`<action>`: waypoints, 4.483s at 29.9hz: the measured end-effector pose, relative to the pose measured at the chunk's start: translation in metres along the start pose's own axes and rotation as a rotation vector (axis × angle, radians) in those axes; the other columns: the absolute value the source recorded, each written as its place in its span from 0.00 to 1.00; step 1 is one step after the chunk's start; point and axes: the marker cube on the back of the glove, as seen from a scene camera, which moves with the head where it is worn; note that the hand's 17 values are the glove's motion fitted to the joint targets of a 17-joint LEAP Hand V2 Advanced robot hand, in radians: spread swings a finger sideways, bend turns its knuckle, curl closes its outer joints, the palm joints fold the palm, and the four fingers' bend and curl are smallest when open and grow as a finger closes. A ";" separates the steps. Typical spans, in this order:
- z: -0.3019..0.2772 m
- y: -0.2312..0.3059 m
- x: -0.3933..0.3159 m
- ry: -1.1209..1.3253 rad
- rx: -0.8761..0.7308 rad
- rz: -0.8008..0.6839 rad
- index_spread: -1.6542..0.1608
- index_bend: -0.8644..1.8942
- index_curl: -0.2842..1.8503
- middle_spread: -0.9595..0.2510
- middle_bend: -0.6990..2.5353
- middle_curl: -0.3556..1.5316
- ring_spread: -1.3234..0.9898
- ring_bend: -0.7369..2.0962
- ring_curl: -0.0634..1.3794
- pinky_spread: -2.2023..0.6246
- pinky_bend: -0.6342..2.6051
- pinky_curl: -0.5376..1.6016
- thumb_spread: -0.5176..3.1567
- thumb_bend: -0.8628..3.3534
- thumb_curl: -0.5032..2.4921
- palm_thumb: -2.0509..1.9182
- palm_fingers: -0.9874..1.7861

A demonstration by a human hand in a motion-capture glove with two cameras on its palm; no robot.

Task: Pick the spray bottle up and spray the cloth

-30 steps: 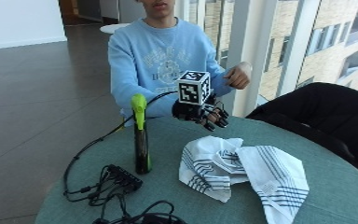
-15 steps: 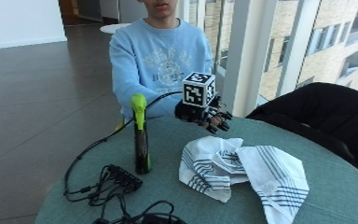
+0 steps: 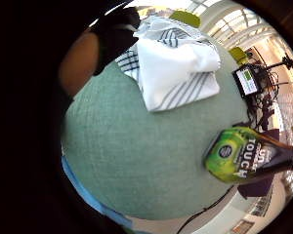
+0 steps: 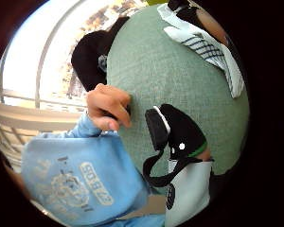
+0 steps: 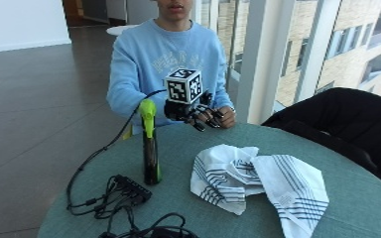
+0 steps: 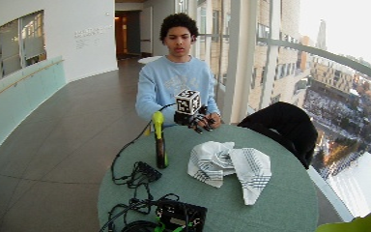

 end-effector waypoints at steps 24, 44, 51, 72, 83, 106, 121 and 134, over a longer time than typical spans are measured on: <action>-0.042 0.132 0.095 -0.307 0.414 0.423 0.69 0.37 0.28 0.73 0.30 0.38 0.56 0.33 0.21 0.87 0.26 0.40 0.46 0.21 0.26 0.68 0.56; -0.015 0.085 0.187 -0.817 0.583 0.649 0.70 0.36 0.27 0.74 0.30 0.39 0.57 0.33 0.23 0.87 0.27 0.41 0.45 0.20 0.27 0.69 0.55; -0.010 0.057 0.199 -0.931 0.596 0.636 0.71 0.36 0.26 0.74 0.30 0.39 0.57 0.34 0.23 0.87 0.27 0.42 0.45 0.20 0.27 0.70 0.57; -0.017 0.030 0.200 -0.851 0.628 0.621 0.76 0.40 0.32 0.72 0.32 0.41 0.55 0.38 0.27 0.87 0.23 0.37 0.42 0.21 0.30 0.74 0.72; -0.054 -0.008 0.163 -0.960 0.132 0.505 0.78 0.37 0.33 0.72 0.31 0.42 0.55 0.39 0.30 0.87 0.25 0.38 0.40 0.20 0.32 0.75 0.76; -0.054 -0.058 0.129 -0.838 -0.095 0.480 0.80 0.37 0.34 0.72 0.32 0.43 0.56 0.41 0.31 0.86 0.25 0.39 0.39 0.20 0.34 0.74 0.77; -0.061 -0.053 0.128 -0.818 -0.148 0.490 0.80 0.37 0.34 0.73 0.32 0.43 0.56 0.41 0.31 0.86 0.25 0.40 0.39 0.20 0.35 0.74 0.77; -0.058 -0.053 0.128 -0.826 -0.177 0.516 0.81 0.37 0.34 0.73 0.32 0.43 0.56 0.42 0.31 0.86 0.25 0.40 0.39 0.20 0.35 0.74 0.77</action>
